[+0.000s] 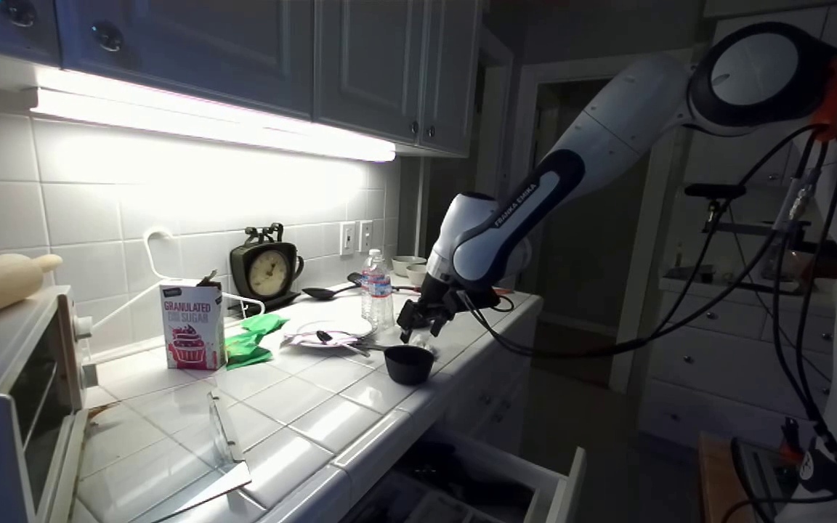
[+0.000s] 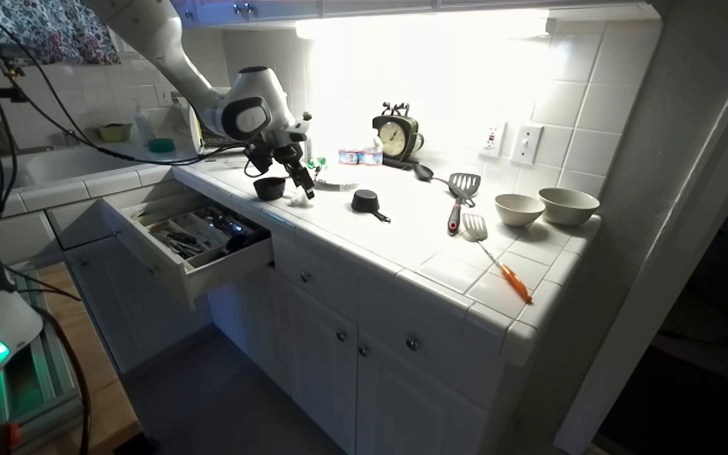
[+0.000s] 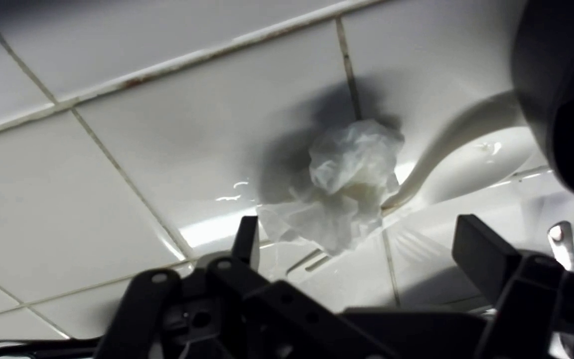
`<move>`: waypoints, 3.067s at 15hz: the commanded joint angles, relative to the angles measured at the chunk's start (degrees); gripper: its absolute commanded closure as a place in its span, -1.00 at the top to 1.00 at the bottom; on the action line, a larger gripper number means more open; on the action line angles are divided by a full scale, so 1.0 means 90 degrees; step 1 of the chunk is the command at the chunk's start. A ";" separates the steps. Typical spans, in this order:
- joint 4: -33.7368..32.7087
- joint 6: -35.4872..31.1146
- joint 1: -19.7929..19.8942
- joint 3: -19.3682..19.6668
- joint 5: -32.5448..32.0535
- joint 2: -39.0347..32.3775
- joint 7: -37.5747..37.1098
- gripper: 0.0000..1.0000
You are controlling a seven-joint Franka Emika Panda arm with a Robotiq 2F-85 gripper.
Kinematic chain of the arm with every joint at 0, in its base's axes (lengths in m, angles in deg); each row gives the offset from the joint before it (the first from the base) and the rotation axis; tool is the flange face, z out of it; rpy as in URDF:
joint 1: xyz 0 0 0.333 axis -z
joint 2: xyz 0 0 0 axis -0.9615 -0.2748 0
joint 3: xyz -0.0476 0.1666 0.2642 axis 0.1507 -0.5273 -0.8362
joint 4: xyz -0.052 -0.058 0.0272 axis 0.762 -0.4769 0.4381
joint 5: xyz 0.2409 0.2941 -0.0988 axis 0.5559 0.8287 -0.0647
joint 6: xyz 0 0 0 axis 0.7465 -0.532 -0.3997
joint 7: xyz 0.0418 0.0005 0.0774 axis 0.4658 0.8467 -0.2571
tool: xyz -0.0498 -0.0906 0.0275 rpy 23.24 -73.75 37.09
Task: Put the white item into the small pot
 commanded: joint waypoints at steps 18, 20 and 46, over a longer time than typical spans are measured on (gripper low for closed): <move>-0.0231 0.0277 -0.0371 0.0484 -0.0253 -0.0281 -0.0299 -0.17; -0.0252 0.0358 -0.0368 0.0487 -0.0256 -0.0270 -0.0317 0.35; 0.0033 0.1442 -0.0142 0.0088 -0.0113 0.0760 -0.0115 -0.95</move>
